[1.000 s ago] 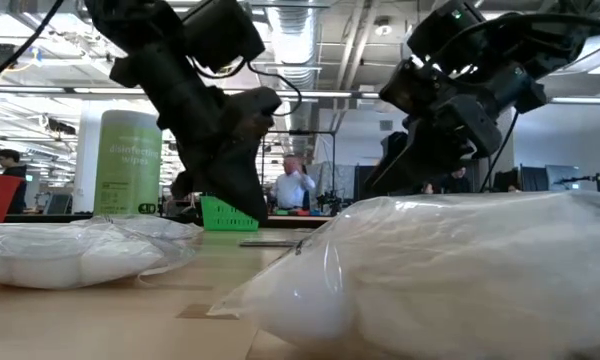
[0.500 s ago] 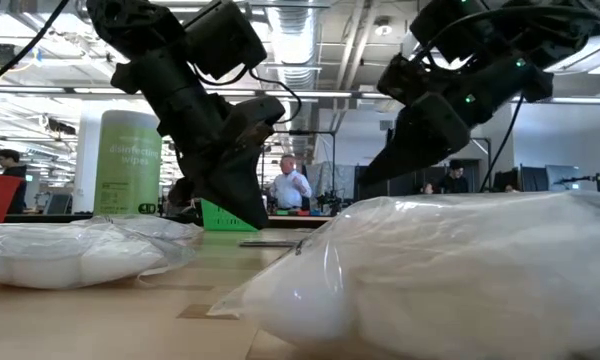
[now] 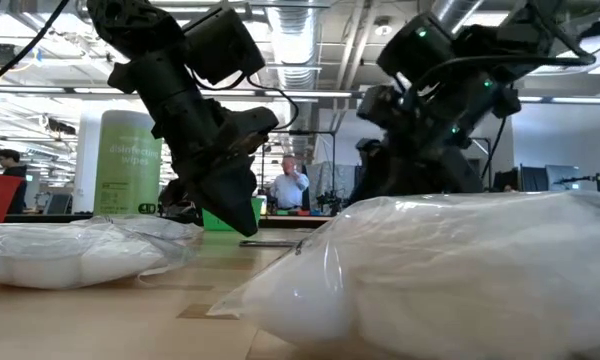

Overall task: Pick & Place Travel size toiletries
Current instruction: Put the black comb into the bottom red basket

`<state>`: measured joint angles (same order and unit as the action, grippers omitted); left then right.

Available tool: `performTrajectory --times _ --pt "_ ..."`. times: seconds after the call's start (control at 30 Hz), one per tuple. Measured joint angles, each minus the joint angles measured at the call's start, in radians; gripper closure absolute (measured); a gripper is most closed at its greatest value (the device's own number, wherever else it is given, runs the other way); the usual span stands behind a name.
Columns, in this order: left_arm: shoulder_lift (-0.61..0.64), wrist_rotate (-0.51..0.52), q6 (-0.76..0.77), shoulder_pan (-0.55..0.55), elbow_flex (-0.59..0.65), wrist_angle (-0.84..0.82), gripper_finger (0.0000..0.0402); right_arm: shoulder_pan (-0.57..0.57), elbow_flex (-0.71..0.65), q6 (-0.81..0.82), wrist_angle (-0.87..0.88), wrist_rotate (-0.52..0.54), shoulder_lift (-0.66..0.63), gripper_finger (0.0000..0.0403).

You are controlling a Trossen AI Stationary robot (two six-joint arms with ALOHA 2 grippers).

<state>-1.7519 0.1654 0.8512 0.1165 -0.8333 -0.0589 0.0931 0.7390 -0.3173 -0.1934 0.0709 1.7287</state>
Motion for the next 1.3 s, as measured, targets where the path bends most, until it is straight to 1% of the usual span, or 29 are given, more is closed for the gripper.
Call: performTrajectory --times 0.1,0.23,0.47,0.7,0.83,0.93,1.17,1.3 --pt "0.0 0.0 -0.002 0.0 0.0 -0.021 0.0401 0.024 0.036 -0.009 0.013 0.004 0.026 0.0206" --pt "0.0 -0.005 -0.005 0.0 0.0 -0.027 0.0401 0.037 0.062 -0.062 0.021 0.011 0.03 0.0204" --pt "0.005 -0.009 -0.006 0.0 0.021 -0.016 0.0402 0.037 0.067 -0.083 0.03 0.02 0.03 0.0184" --pt "0.008 -0.087 -0.009 -0.022 0.079 -0.01 0.0401 0.036 0.067 -0.114 0.029 0.02 0.03 0.016" --pt "0.007 -0.108 -0.032 -0.032 0.079 -0.011 0.0401 0.037 0.069 -0.177 0.018 0.02 0.042 0.0154" --pt "0.006 -0.124 -0.04 -0.041 0.08 -0.006 0.0401 0.037 0.067 -0.188 0.023 0.019 0.05 0.0153" --pt "0.006 -0.122 -0.054 -0.039 0.082 0.012 0.0401 0.037 0.07 -0.188 -0.004 0.03 0.073 0.0153" --pt "0.061 -0.053 -0.059 -0.022 0.089 0.003 0.0401 0.047 0.068 -0.191 -0.003 0.05 0.071 0.0153"
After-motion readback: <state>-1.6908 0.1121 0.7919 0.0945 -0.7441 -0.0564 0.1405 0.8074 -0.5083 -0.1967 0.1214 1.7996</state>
